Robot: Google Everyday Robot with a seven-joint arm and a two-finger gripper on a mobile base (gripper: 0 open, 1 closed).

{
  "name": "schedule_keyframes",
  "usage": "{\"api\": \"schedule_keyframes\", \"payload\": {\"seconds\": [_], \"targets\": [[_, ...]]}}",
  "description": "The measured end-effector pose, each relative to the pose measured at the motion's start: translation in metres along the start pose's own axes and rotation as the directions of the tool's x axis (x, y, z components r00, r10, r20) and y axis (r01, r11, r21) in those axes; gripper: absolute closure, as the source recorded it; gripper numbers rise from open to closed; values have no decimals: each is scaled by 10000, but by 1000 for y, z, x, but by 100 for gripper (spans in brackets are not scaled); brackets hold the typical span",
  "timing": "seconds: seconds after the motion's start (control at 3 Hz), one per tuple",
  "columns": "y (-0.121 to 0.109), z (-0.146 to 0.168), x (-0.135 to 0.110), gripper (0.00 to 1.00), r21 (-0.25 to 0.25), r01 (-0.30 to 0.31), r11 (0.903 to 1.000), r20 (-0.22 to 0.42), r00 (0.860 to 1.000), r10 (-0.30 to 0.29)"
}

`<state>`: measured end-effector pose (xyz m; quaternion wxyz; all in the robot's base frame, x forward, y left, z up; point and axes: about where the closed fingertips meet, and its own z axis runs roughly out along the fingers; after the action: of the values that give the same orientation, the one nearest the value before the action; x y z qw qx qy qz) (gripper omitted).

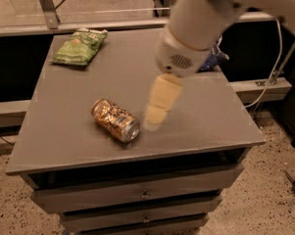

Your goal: Pick orange can

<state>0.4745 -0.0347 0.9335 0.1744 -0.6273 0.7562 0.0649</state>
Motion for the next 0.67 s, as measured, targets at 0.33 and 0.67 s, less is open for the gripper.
{"api": "schedule_keyframes", "payload": {"seconds": [0.33, 0.67], "targets": [[2, 31, -38, 0, -354, -561, 9978, 153, 9983, 567], [1, 70, -61, 0, -614, -1354, 9889, -71, 9908, 1352]]}}
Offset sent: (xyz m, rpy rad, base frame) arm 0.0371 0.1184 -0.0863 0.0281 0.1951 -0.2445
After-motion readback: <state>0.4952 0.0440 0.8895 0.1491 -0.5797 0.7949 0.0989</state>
